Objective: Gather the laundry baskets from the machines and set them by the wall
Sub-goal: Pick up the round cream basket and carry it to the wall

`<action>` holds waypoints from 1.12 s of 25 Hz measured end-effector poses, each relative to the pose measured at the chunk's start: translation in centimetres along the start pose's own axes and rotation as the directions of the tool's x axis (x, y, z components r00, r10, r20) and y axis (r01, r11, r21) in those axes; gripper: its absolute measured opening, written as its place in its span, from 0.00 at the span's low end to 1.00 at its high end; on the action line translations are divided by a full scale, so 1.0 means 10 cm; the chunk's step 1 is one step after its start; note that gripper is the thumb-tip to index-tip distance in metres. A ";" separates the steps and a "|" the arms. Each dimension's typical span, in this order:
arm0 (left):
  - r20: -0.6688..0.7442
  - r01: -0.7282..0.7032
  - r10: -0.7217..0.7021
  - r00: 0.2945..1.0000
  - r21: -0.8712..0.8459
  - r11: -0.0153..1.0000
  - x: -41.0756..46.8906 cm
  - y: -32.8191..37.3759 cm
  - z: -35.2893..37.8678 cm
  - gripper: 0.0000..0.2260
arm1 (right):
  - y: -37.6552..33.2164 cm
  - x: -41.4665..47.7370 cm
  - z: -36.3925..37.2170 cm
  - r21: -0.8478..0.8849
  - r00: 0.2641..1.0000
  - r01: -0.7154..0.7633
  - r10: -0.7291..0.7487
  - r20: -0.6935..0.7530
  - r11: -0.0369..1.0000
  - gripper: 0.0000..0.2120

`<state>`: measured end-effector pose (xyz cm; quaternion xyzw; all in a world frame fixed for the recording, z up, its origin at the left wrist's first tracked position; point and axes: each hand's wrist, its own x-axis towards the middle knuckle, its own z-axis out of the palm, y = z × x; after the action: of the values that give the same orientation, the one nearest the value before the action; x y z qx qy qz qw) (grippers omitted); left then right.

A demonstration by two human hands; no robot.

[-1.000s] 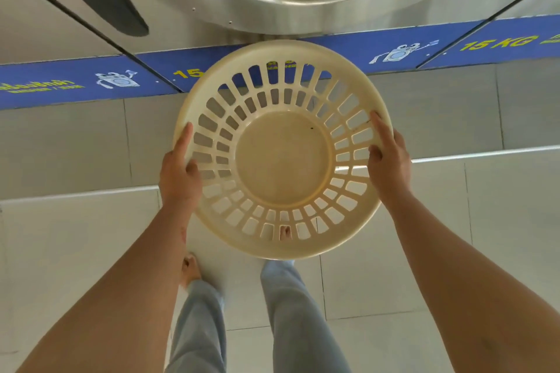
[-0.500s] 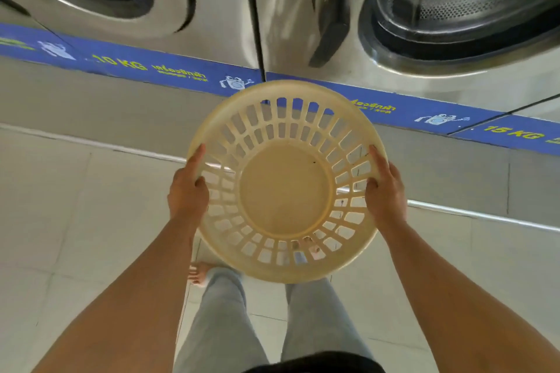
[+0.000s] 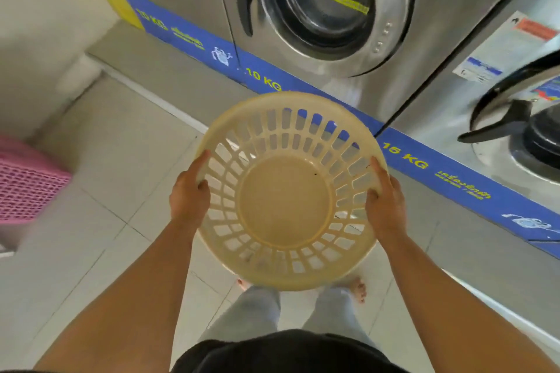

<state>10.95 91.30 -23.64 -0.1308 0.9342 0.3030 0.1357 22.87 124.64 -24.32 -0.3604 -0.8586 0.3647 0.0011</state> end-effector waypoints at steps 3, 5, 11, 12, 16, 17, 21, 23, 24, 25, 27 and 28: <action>-0.071 0.058 -0.062 0.996 -0.056 0.997 0.19 -0.47 -0.54 0.28 | -0.63 -0.04 0.45 -0.012 0.989 0.130 -0.128 0.071 0.991 0.34; -0.118 0.104 -0.116 0.986 -0.100 0.990 0.30 -0.82 -0.90 0.28 | -1.08 -0.06 0.76 -0.006 0.975 0.192 -0.190 0.119 0.981 0.34; -0.248 0.216 -0.276 0.929 -0.242 0.946 0.52 -1.65 -1.71 0.29 | -2.26 -0.09 1.62 0.006 0.899 0.372 -0.361 0.248 0.928 0.33; -0.263 0.240 -0.311 0.913 -0.269 0.933 0.57 -1.77 -1.80 0.29 | -2.46 -0.07 1.76 0.002 0.878 0.407 -0.392 0.273 0.913 0.33; -0.310 0.310 -0.419 0.853 -0.344 0.886 0.87 -2.20 -2.13 0.27 | -3.17 0.04 2.39 -0.025 0.791 0.531 -0.485 0.373 0.847 0.33; -0.320 0.322 -0.439 0.840 -0.358 0.877 0.97 -2.28 -2.20 0.27 | -3.33 0.08 2.54 -0.029 0.776 0.551 -0.499 0.386 0.834 0.33; -0.305 0.380 -0.519 0.799 -0.412 0.828 1.53 -2.57 -2.55 0.27 | -4.05 0.31 3.24 -0.033 0.721 0.592 -0.512 0.467 0.805 0.32; -0.290 0.421 -0.560 0.776 -0.422 0.803 1.89 -2.64 -2.75 0.27 | -4.47 0.47 3.56 -0.051 0.712 0.593 -0.494 0.498 0.804 0.32; -0.289 0.437 -0.574 0.766 -0.420 0.795 2.08 -2.67 -2.86 0.27 | -4.68 0.56 3.70 -0.064 0.713 0.592 -0.485 0.506 0.803 0.31; -0.289 0.446 -0.583 0.759 -0.421 0.790 2.23 -2.70 -2.94 0.27 | -4.86 0.62 3.82 -0.071 0.707 0.599 -0.485 0.514 0.797 0.31; -0.283 0.454 -0.596 0.752 -0.433 0.779 2.55 -2.78 -3.09 0.27 | -5.21 0.75 4.05 -0.071 0.684 0.621 -0.496 0.534 0.780 0.32; -0.278 0.461 -0.603 0.748 -0.435 0.773 2.72 -2.82 -3.15 0.27 | -5.40 0.83 4.18 -0.072 0.679 0.627 -0.500 0.537 0.775 0.32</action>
<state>-10.63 45.83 -23.11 -0.4761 0.7963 0.3732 -0.0021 -27.67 78.03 -23.27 0.0317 -0.9374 0.3136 -0.1483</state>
